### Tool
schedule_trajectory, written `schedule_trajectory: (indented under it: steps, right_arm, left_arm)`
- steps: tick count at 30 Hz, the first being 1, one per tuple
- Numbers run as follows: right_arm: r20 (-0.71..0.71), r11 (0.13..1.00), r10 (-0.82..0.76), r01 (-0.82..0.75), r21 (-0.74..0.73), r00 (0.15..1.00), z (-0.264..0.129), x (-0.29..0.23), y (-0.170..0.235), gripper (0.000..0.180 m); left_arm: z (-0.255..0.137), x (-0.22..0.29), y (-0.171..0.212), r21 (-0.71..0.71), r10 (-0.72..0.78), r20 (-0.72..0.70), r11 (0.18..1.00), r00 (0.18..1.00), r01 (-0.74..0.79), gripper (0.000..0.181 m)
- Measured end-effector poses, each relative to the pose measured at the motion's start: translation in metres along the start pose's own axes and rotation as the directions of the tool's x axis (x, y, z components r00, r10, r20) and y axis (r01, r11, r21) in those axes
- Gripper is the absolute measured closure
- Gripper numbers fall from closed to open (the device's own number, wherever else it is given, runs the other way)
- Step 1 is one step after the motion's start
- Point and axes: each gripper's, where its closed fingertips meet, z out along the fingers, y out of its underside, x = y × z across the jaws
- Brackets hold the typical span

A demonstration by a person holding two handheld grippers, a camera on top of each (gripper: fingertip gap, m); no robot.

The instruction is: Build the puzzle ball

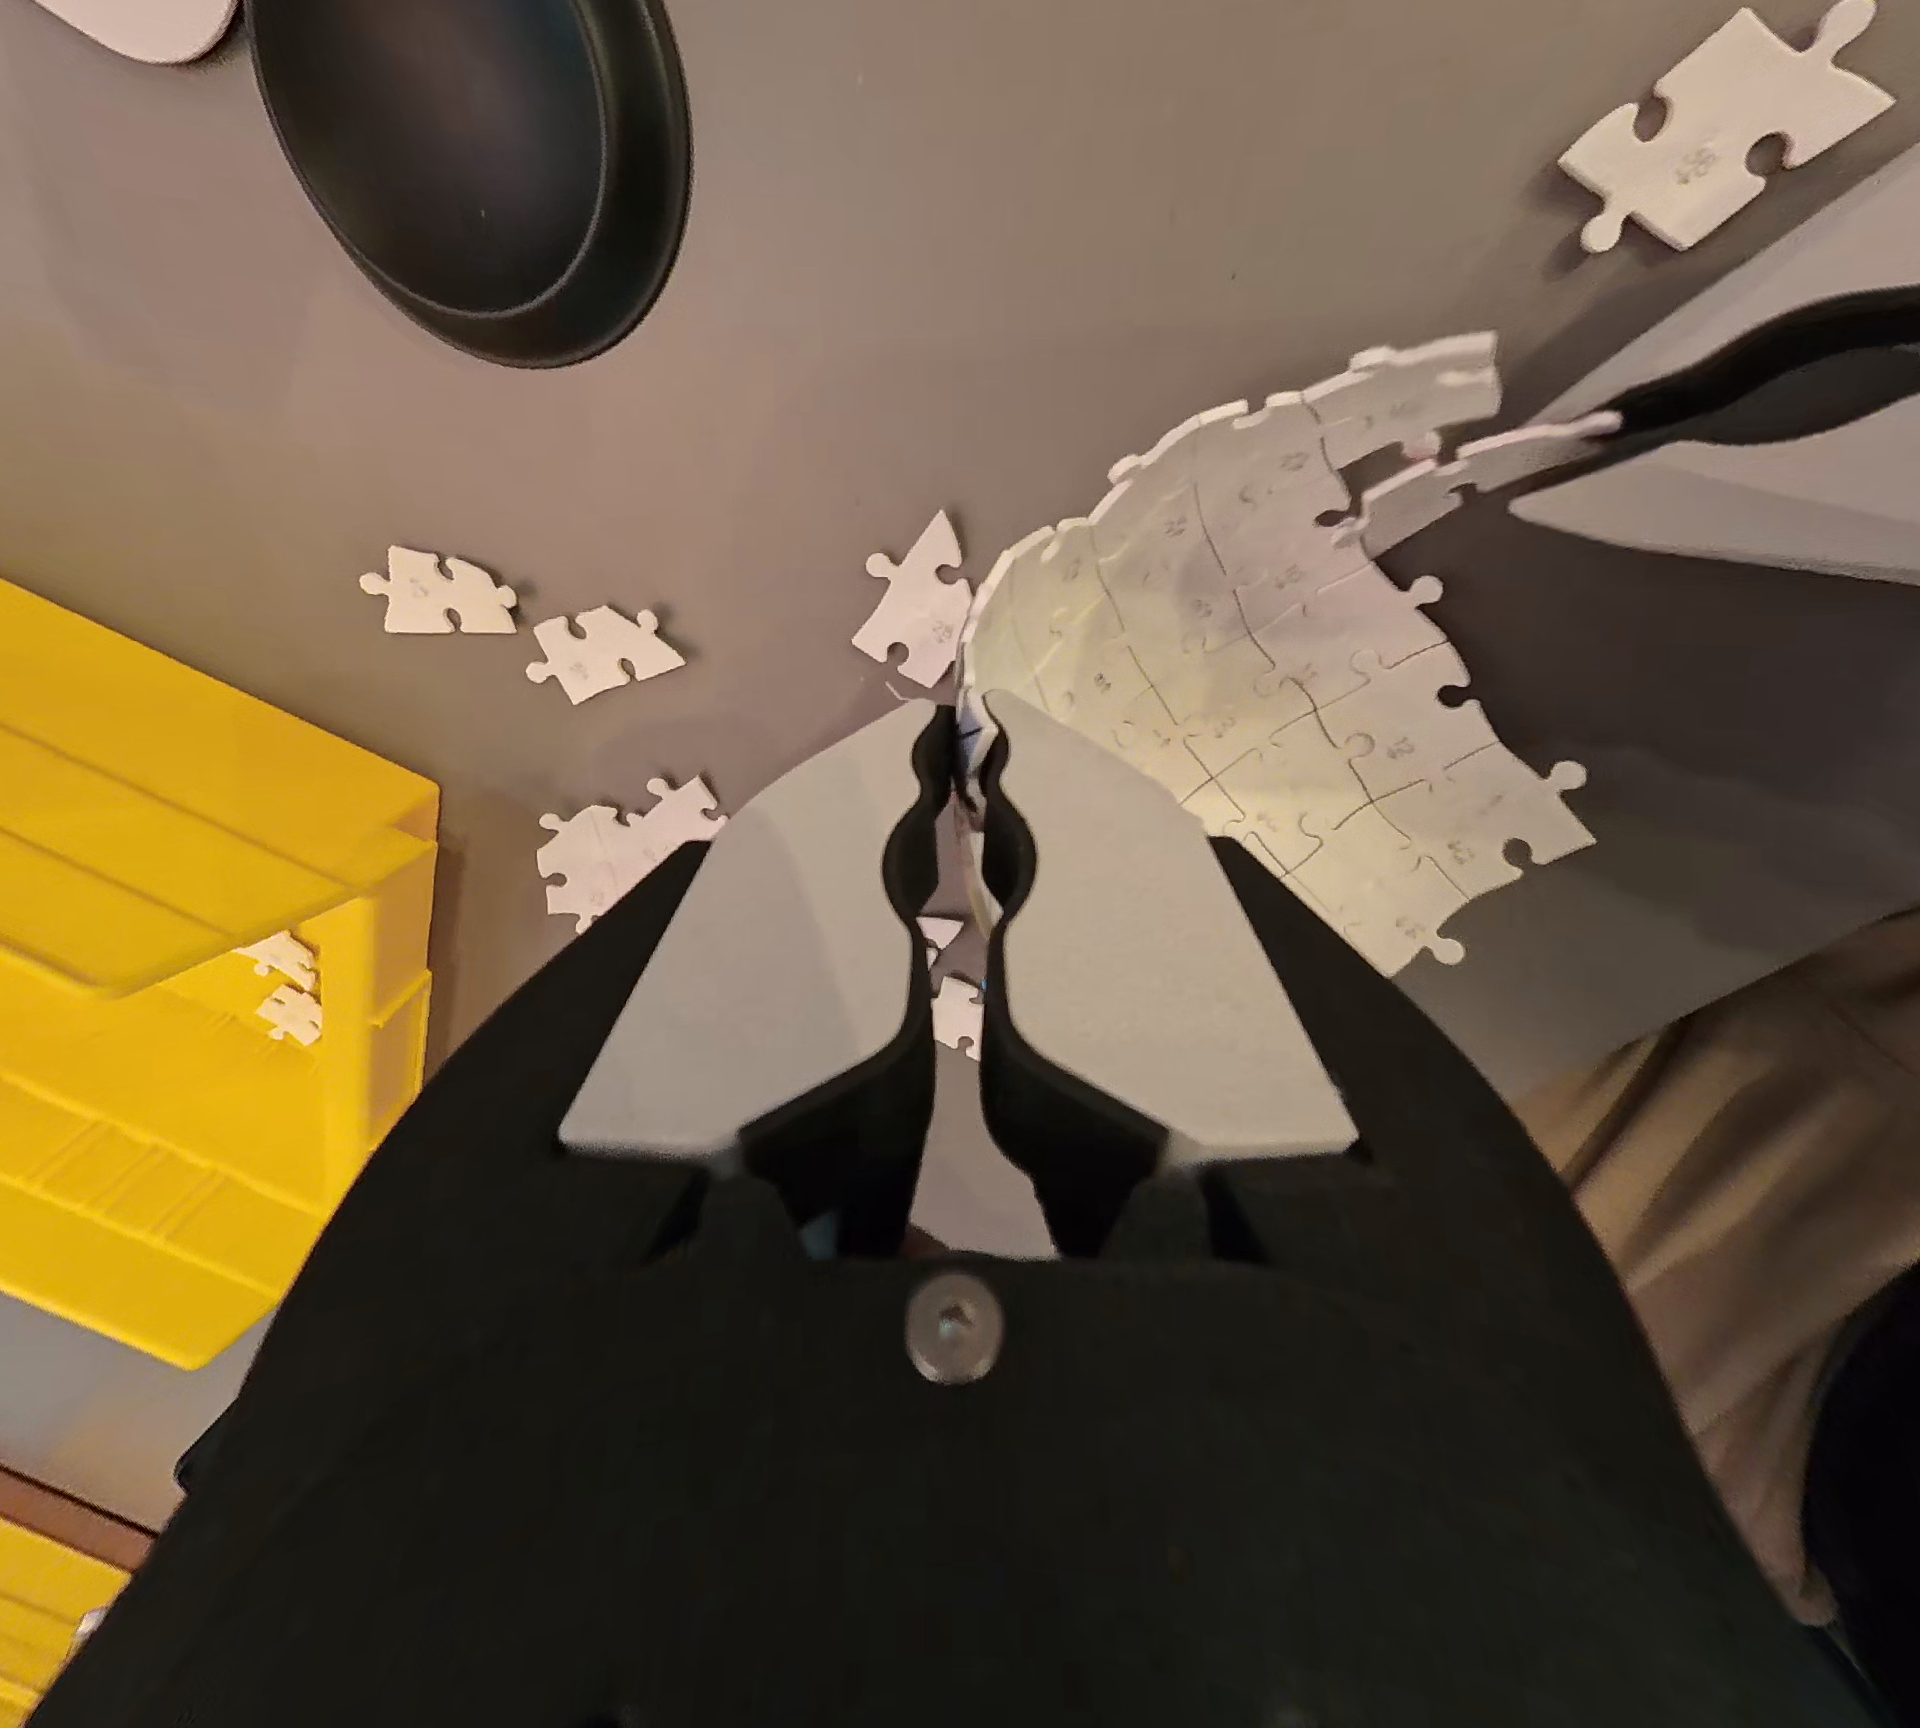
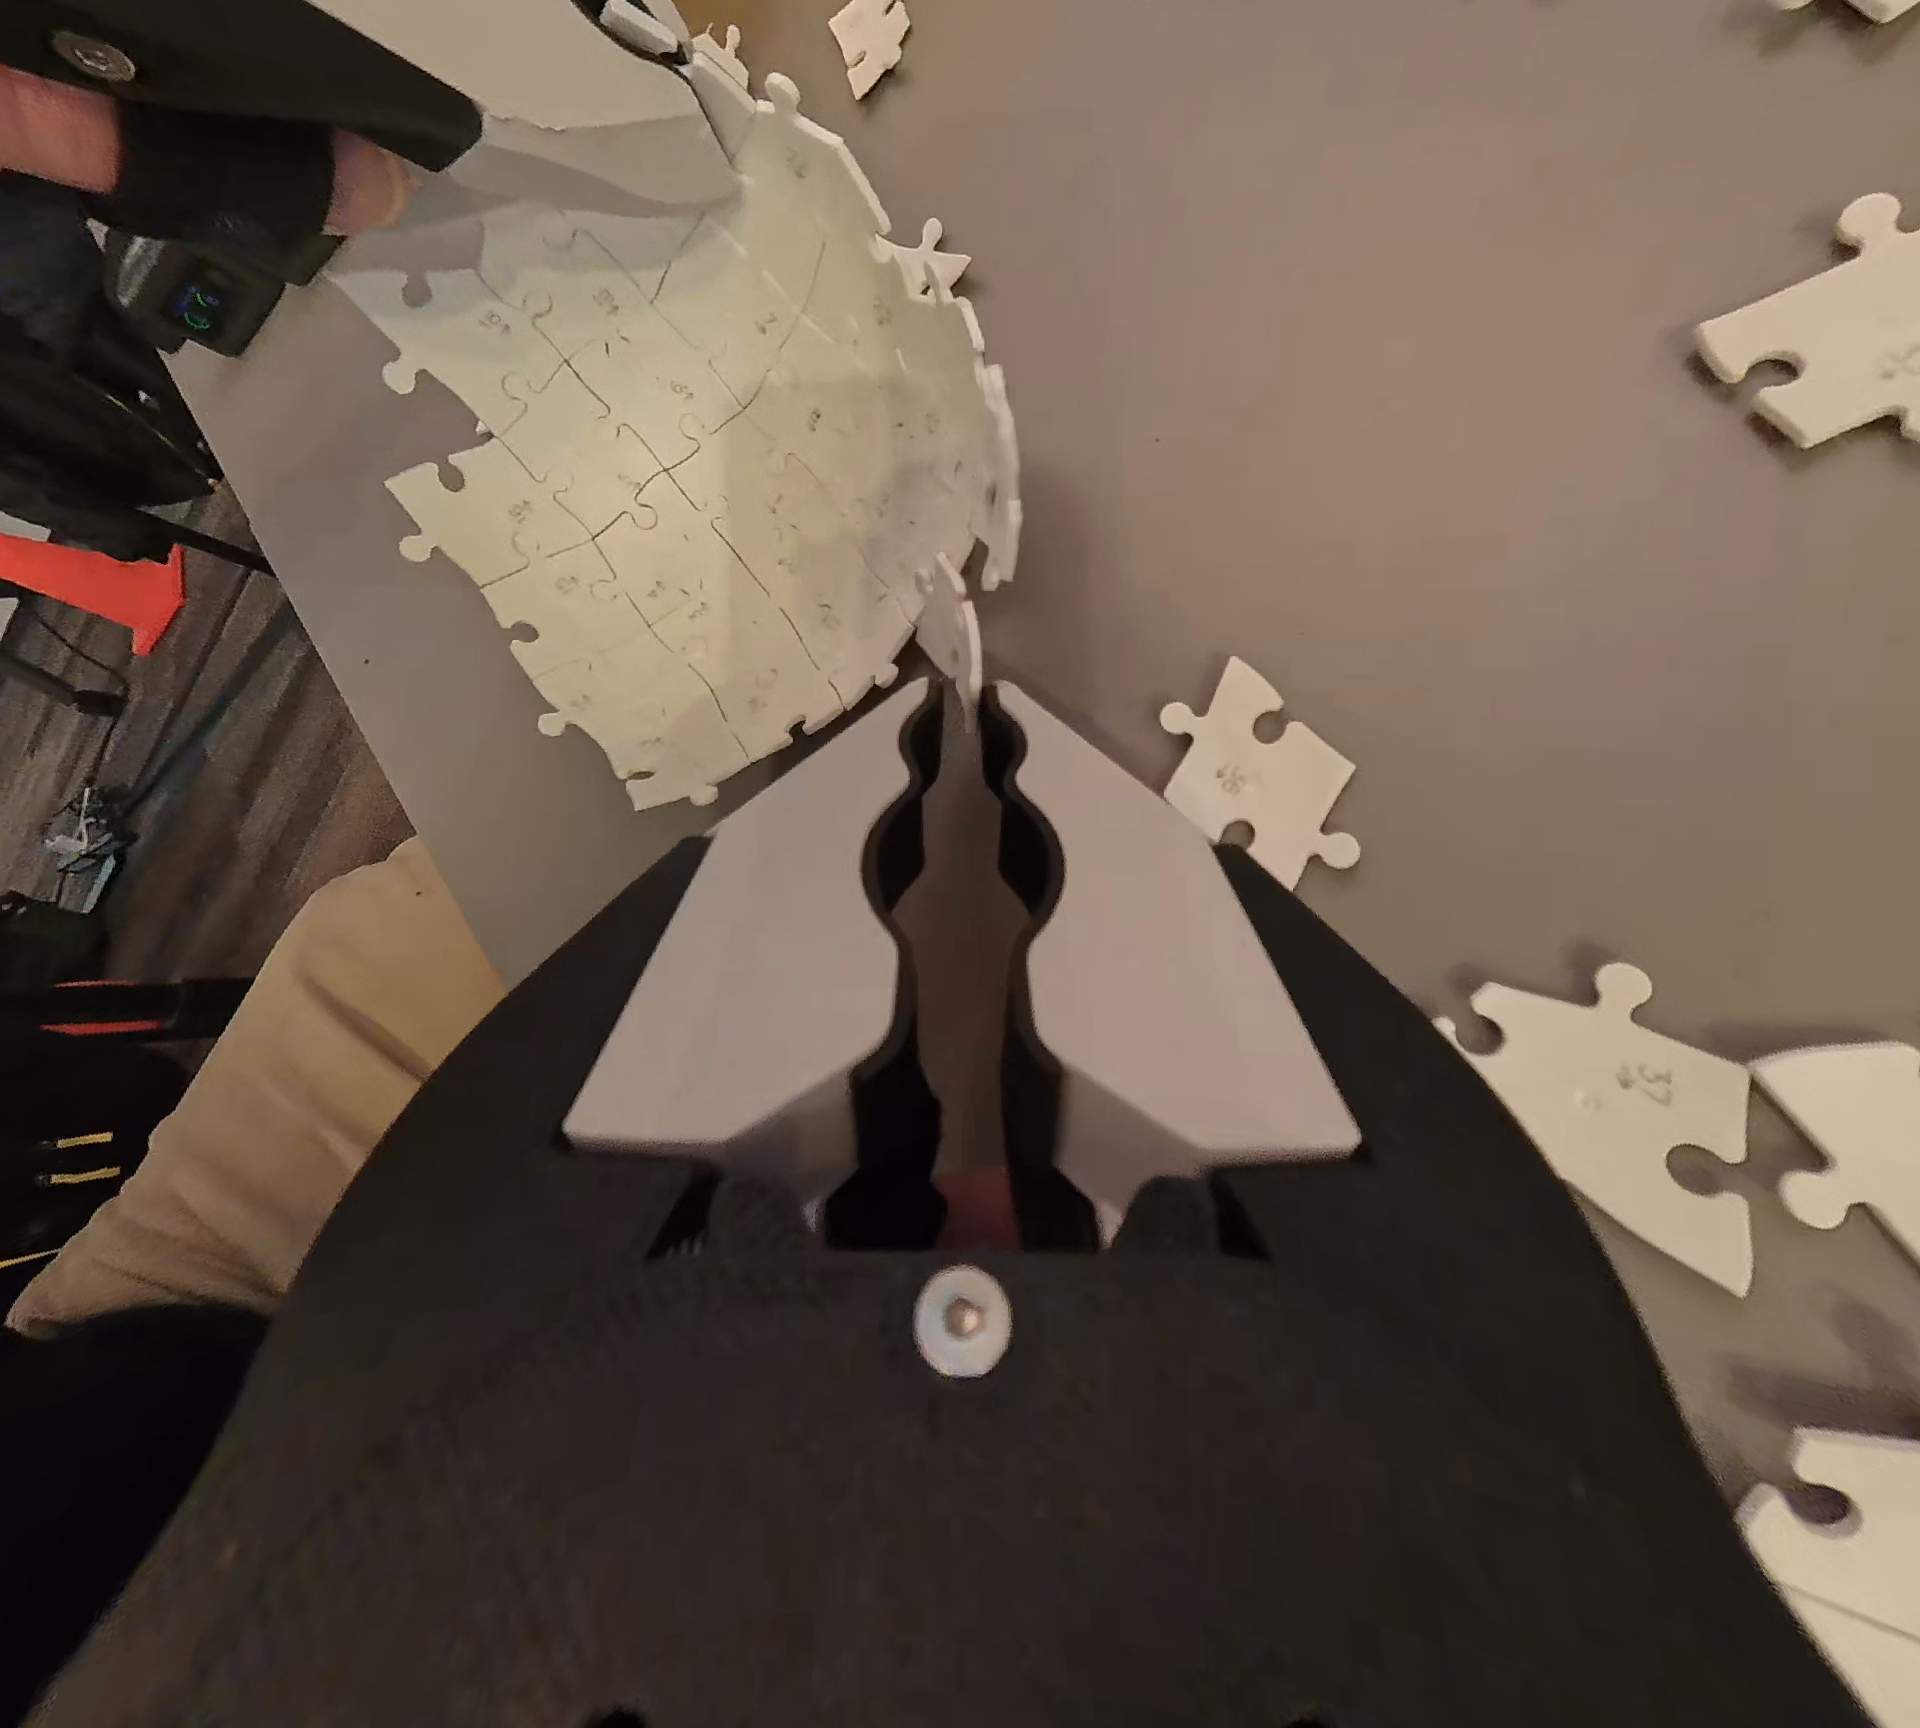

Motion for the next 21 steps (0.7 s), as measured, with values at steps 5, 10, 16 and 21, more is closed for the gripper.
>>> schedule_trajectory:
  steps: [5,10,16,21]
  right_arm:
    - [-0.005,1.0,-0.018,0.018,0.012,1.0,-0.005,-0.001,-0.003,0.163]
    - [-0.019,0.995,-0.078,0.078,0.053,0.997,-0.021,0.003,-0.018,0.156]
    - [-0.026,0.981,-0.19,0.191,0.025,0.981,-0.013,0.007,-0.036,0.156]
    - [0.049,0.976,-0.212,0.214,-0.037,0.976,0.0,0.005,-0.047,0.159]
  left_arm:
    - [0.0,0.0,-0.001,0.0,0.002,0.003,1.0,1.0,-0.002,0.178]
    - [-0.001,0.001,-0.003,0.006,0.013,0.011,1.0,1.0,-0.013,0.178]
    - [-0.002,-0.001,-0.003,0.02,0.011,0.021,1.0,1.0,-0.011,0.178]
    - [-0.002,-0.001,-0.003,0.022,0.017,0.025,1.0,1.0,-0.017,0.178]
